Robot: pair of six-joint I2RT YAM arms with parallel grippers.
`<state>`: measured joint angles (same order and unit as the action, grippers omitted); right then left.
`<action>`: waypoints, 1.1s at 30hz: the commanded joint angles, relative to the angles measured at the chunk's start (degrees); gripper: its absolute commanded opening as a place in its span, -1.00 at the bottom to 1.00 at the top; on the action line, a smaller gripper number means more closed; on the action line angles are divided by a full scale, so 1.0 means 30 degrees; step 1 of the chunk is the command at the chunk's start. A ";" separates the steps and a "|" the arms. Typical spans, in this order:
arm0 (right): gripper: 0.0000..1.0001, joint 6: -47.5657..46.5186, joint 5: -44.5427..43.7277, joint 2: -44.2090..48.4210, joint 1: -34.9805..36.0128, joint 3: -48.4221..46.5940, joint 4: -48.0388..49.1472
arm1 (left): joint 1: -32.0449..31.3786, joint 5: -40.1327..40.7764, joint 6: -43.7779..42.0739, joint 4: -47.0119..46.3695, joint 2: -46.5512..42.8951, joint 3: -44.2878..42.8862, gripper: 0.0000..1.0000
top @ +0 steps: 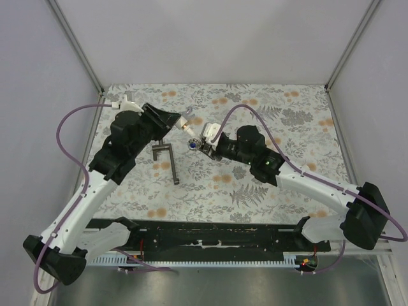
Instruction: Install the water faucets
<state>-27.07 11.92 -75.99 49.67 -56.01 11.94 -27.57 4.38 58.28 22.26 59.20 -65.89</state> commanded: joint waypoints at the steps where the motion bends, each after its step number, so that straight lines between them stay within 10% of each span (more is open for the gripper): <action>1: -0.92 0.8977 0.3573 0.0251 -0.1582 -0.0871 0.1524 | -0.0242 -0.0992 -0.1813 -0.6471 -0.2268 0.2677 -0.96; 11: -1.00 2.8225 0.6280 -0.1387 -0.5334 0.0329 0.8932 | -0.0213 -0.2716 -0.4896 -1.7989 -0.5553 0.8834 -0.96; 18: -0.90 3.4770 0.6222 -0.3205 -0.5716 0.0505 1.0432 | -0.0213 -0.3864 -0.5742 -2.1278 -0.6021 0.9687 -0.96; 28: 0.84 2.8553 0.6252 -0.1424 -0.6654 0.0565 0.7424 | -0.0214 0.1989 -0.6013 -1.4200 -0.6257 0.7493 -0.96; 33: 0.96 1.9003 0.5753 0.1125 -0.6655 -0.0284 0.1974 | -0.0213 0.3841 -0.4342 -0.8896 -0.5439 0.5151 -0.96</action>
<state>55.22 31.11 -80.03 29.47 -53.80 29.98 -28.10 9.04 41.32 -15.07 41.87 -43.40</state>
